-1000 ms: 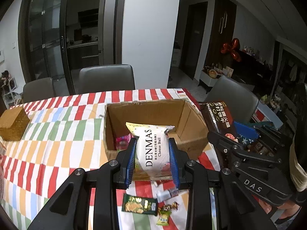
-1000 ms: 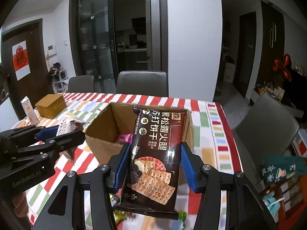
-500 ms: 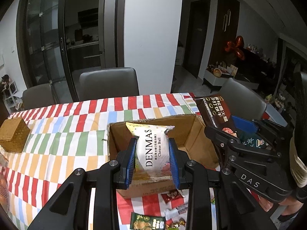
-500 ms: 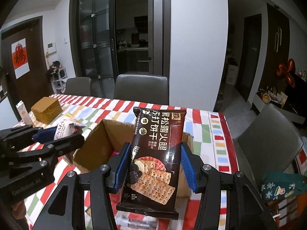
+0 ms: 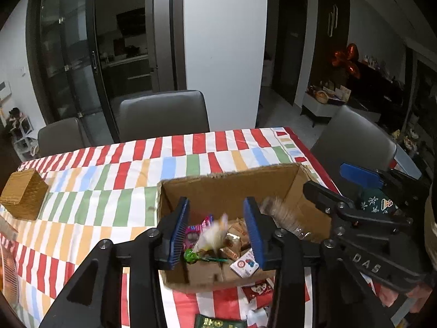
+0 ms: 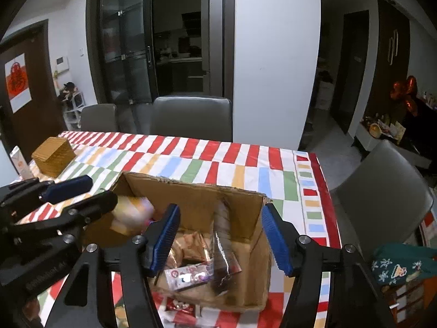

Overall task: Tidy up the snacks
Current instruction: 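Withdraw both open tools from the box toward the remaining snacks, then grasp the gold wrapped candies with the left tool while the right tool grasps the green lollipop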

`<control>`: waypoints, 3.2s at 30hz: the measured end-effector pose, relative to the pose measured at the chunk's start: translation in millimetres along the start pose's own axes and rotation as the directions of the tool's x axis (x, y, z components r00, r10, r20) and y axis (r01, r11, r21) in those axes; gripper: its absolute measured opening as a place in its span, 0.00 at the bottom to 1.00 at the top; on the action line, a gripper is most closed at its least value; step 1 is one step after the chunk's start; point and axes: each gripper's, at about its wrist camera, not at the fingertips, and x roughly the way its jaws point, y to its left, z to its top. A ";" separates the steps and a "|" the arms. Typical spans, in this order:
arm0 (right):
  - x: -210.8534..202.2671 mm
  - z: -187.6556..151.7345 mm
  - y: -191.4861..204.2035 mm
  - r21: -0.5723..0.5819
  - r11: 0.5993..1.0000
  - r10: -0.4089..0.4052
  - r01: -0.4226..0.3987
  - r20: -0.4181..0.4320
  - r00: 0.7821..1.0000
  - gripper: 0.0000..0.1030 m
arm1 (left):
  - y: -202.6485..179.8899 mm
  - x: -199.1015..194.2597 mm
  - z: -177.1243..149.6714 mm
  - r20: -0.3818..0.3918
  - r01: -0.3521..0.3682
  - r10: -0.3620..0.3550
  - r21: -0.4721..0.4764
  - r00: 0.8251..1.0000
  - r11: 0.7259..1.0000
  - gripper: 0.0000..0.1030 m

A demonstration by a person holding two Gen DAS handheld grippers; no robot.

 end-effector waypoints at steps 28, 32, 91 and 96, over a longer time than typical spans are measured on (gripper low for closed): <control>-92.1 -107.0 -15.6 -0.036 0.999 0.014 -0.013 0.033 0.999 0.61 | -53.9 -81.5 -106.3 0.042 0.040 -0.043 0.071 0.998 0.997 0.49; -94.8 -123.9 -16.9 -0.022 1.000 0.017 -0.017 0.016 1.000 0.61 | -59.5 -82.0 -124.4 0.021 0.051 -0.053 0.079 0.998 0.996 0.50; 31.6 -216.7 -44.9 0.113 0.994 0.035 0.003 -0.332 0.943 0.40 | -75.2 61.6 -207.0 -0.321 0.124 -0.102 0.049 0.942 0.991 0.27; 36.2 -215.6 -41.3 0.110 0.994 0.035 0.002 -0.325 0.945 0.32 | -72.5 64.2 -204.7 -0.315 0.129 -0.112 0.033 0.942 0.991 0.25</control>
